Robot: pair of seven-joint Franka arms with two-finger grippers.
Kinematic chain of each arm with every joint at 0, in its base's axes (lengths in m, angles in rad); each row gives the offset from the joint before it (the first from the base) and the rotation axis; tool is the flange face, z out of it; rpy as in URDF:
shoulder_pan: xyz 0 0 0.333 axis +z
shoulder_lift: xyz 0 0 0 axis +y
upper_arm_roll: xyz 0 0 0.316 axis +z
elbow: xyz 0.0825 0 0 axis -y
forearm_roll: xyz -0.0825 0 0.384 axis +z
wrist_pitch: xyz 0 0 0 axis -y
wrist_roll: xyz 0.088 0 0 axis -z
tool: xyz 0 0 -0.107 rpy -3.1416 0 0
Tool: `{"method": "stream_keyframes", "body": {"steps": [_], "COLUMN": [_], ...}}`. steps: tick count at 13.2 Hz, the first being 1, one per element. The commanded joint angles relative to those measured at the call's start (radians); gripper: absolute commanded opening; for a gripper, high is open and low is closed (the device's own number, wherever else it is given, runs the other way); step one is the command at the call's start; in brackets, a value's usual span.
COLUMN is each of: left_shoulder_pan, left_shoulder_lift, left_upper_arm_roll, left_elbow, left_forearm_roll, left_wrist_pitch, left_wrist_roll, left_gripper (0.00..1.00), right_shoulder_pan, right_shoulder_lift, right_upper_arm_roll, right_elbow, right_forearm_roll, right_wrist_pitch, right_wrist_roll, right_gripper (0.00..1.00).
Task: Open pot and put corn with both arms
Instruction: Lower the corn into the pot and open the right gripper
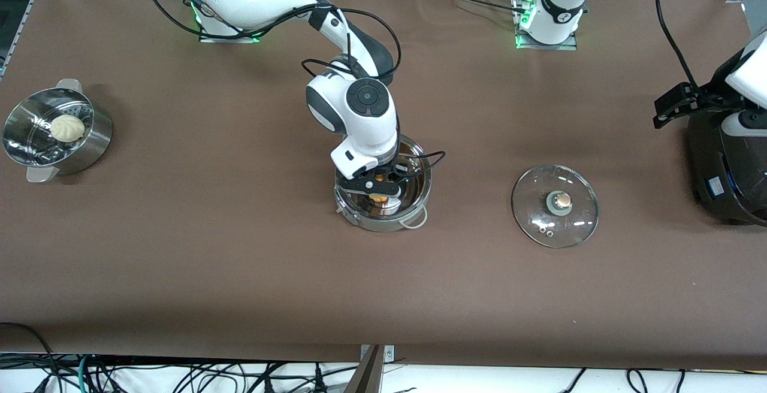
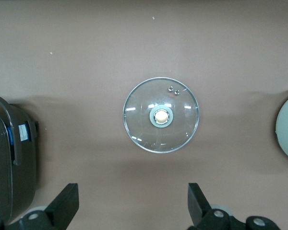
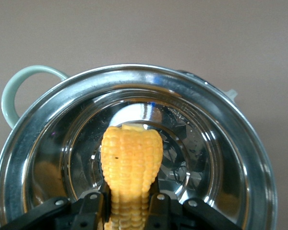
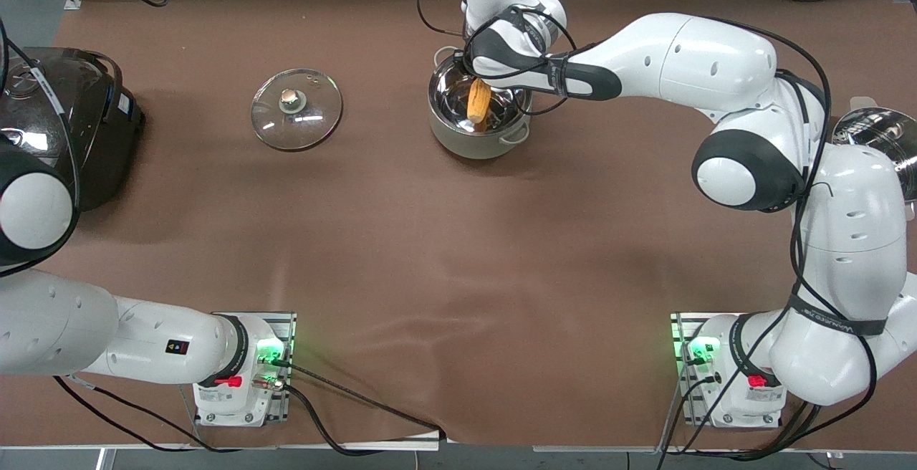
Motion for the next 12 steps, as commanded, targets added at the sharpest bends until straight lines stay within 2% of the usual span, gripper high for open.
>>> {"method": "stream_keyframes", "body": {"steps": [1,2,3,4,5,8,9,11,12], "left_shoulder_pan": [0.005,0.017,0.043,0.063,0.065,0.083,0.091,0.096,0.096], "left_shoulder_lift": [-0.046,-0.047,-0.049,-0.050,-0.050,-0.049,-0.050,-0.049,-0.047], "left_upper_arm_roll": [0.003,-0.008,-0.026,-0.051,-0.055,-0.083,-0.100,-0.123,-0.128], "left_elbow": [-0.064,-0.064,-0.064,-0.065,-0.065,-0.064,-0.065,-0.059,-0.058], "left_forearm_roll": [-0.006,-0.004,-0.004,-0.004,-0.004,-0.003,0.002,0.048,0.050], "left_wrist_pitch": [0.029,0.029,0.029,0.029,0.029,0.027,0.027,0.027,0.024], "left_wrist_roll": [0.001,-0.001,0.001,0.001,0.001,0.001,0.001,0.001,0.001], "left_gripper": [1.00,1.00,1.00,1.00,1.00,1.00,1.00,1.00,1.00], "right_shoulder_pan": [0.013,0.013,0.013,0.013,0.013,0.013,0.013,0.013,0.013], "right_shoulder_lift": [0.019,0.019,0.023,0.023,0.023,0.031,0.032,0.032,0.032], "right_upper_arm_roll": [-0.009,-0.009,-0.009,-0.009,-0.009,-0.009,-0.009,-0.009,-0.009], "right_elbow": [0.041,0.041,0.041,0.041,0.041,0.041,0.041,0.041,0.041], "right_forearm_roll": [-0.022,-0.022,-0.022,-0.022,-0.022,-0.027,-0.031,-0.033,-0.032], "right_wrist_pitch": [-0.001,-0.001,-0.001,-0.001,0.000,0.002,0.006,0.008,0.008], "right_wrist_roll": [0.018,0.018,0.019,0.019,0.021,0.022,0.022,0.022,0.022], "right_gripper": [0.12,0.14,0.22,0.43,0.49,0.50,0.53,0.54,0.60]}}
